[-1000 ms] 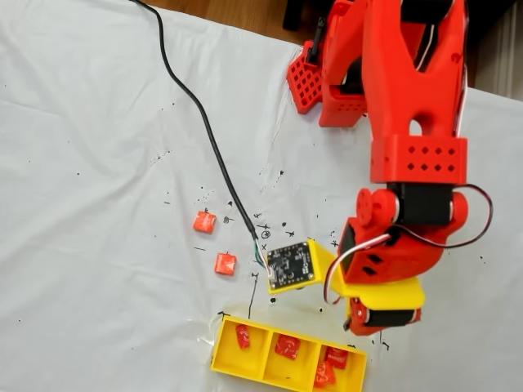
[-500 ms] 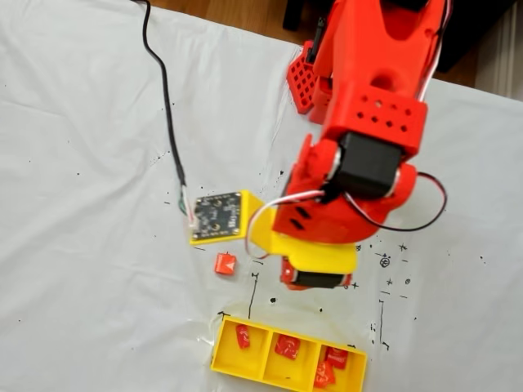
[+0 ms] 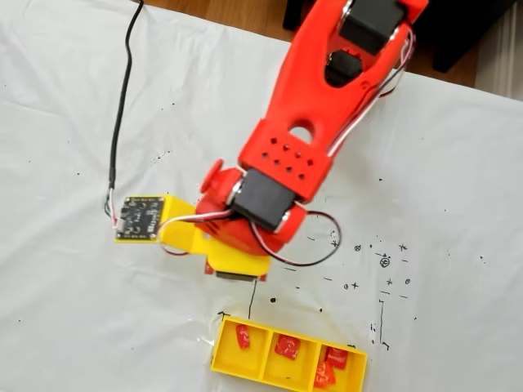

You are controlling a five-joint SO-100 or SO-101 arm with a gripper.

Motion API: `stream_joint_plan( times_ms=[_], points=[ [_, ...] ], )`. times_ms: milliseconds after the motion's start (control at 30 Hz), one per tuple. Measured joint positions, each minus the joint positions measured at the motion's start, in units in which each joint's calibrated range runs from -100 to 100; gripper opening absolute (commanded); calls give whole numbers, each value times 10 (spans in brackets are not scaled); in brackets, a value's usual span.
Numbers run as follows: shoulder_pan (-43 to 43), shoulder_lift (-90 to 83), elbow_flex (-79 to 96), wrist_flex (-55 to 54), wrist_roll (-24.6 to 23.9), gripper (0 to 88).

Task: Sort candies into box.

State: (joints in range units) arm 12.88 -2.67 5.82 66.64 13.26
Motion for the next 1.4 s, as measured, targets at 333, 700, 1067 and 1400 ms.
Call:
stream_joint_plan(
  times_ms=[333, 700, 1067, 1400],
  points=[
    [11, 30, 0, 0, 15, 297],
    [18, 30, 0, 9, 25, 310],
    [32, 55, -1, 3, 29, 303],
    [32, 92, -1, -26, 31, 307]
  ],
)
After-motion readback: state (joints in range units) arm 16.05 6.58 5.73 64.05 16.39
